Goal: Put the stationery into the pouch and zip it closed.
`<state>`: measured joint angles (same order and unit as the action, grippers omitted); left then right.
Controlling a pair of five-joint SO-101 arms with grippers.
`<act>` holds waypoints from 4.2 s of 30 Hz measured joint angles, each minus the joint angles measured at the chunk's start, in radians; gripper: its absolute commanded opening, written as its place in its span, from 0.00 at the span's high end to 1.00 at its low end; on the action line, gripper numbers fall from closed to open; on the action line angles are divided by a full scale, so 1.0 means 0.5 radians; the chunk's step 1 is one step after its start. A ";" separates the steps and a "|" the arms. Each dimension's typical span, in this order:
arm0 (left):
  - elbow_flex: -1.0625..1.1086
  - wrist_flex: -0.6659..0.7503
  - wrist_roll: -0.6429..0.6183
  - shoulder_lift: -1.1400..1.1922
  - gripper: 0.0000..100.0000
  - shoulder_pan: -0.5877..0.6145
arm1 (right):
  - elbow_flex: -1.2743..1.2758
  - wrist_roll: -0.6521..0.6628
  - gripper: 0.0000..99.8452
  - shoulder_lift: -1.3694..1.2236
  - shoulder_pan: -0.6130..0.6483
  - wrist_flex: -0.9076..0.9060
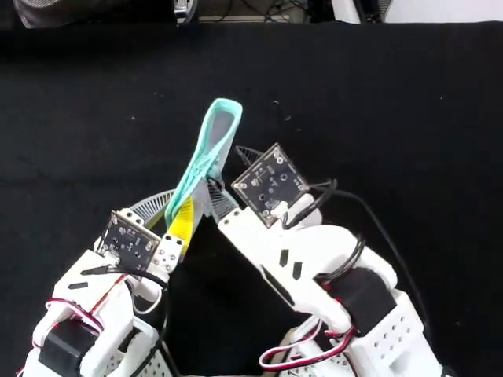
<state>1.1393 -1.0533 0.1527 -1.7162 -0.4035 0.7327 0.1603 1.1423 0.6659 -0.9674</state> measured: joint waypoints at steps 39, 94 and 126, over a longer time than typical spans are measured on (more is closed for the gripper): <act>0.000 0.003 -0.003 0.000 0.97 0.000 | 0.160 0.160 0.95 0.037 -0.040 0.212; 0.049 0.040 -0.003 0.000 0.97 0.003 | 0.058 0.264 0.89 -0.178 -0.003 0.304; 0.052 0.037 0.006 0.000 0.97 -0.009 | -0.313 0.224 0.83 -0.193 -0.068 -0.224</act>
<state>1.1653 -1.0349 0.1557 -1.7162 -0.4081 0.5762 0.2723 1.0457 0.6322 -1.0794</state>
